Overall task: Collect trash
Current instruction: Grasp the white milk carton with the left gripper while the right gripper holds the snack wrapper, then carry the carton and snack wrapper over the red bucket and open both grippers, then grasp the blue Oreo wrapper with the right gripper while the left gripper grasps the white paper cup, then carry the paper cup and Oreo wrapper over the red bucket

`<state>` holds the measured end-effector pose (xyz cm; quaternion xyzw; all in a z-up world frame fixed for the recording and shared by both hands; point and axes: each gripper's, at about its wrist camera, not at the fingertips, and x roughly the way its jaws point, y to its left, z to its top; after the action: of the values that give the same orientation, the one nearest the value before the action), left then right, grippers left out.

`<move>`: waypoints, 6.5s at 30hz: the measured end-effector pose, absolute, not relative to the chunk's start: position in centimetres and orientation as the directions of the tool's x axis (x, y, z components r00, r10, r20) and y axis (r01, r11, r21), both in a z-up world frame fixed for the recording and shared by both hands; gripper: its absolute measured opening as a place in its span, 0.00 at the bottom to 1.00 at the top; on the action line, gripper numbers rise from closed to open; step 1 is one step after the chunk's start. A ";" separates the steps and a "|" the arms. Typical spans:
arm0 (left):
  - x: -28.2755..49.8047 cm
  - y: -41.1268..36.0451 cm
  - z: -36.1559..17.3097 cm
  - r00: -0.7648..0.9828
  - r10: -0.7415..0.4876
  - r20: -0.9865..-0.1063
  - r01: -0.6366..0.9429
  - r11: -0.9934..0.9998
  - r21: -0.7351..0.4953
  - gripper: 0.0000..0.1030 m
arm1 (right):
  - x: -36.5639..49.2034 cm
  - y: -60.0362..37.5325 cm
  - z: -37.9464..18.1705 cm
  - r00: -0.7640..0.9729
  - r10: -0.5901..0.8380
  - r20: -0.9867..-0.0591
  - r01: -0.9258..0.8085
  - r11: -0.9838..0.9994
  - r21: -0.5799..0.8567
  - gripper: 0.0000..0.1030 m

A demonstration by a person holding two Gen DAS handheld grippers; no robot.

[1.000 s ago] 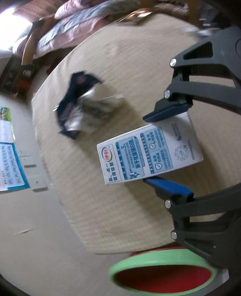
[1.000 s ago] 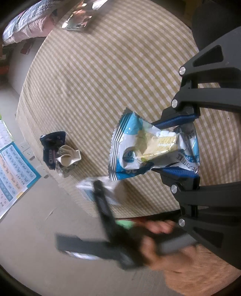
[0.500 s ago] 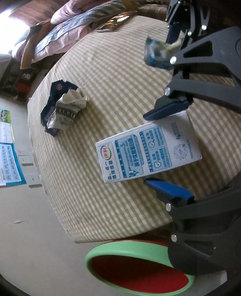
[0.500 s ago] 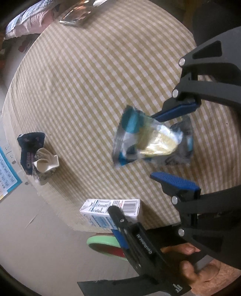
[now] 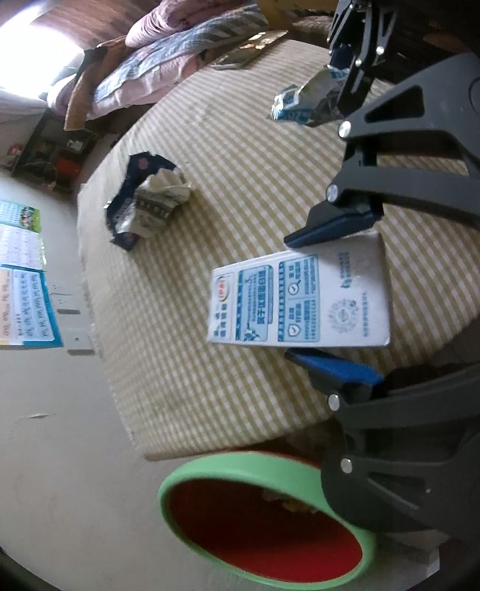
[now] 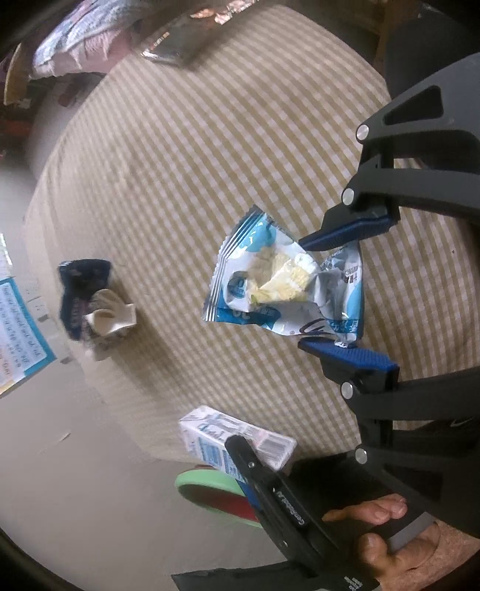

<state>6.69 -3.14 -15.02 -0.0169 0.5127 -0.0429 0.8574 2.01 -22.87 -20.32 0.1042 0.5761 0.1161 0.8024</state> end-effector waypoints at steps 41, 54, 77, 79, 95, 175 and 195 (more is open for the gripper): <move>6.0 -5.1 -17.4 0.378 -0.073 -0.923 0.180 0.984 -0.004 0.51 | -0.1 -21.3 -13.6 0.479 0.249 -0.842 -0.112 0.968 0.223 0.46; 5.1 -0.4 -11.9 0.526 -0.150 -0.837 0.061 0.988 -0.139 0.49 | 0.3 -19.3 -12.7 0.475 0.280 -0.835 -0.154 0.960 0.234 0.46; 4.4 20.8 -9.7 0.627 0.125 -0.769 -0.414 0.890 -0.192 0.49 | 6.3 3.9 -11.9 0.303 0.526 -0.794 -0.518 0.791 0.326 0.47; 4.5 21.6 -10.1 0.615 0.155 -0.773 -0.455 0.871 -0.187 0.50 | 6.5 5.5 -11.8 0.284 0.543 -0.790 -0.549 0.768 0.330 0.48; 5.0 20.0 -12.2 0.594 0.120 -0.795 -0.476 0.850 -0.227 0.72 | 15.8 -10.0 -12.2 0.506 0.299 -0.809 -0.243 0.949 0.199 0.62; 7.0 3.1 -13.1 0.531 -0.115 -0.840 -0.115 0.972 -0.205 0.50 | 3.7 -23.9 -17.5 0.453 0.354 -0.818 -0.103 0.932 0.346 0.11; 4.5 3.4 -9.8 0.604 -0.120 -0.788 -0.061 0.979 -0.197 0.50 | 2.6 -20.6 -11.2 0.551 0.306 -0.776 -0.166 0.952 0.257 0.11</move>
<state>4.52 3.40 -9.77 -0.1022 0.4448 -0.0166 0.8896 2.59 -20.55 -11.19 0.0769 0.4541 0.1344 0.8774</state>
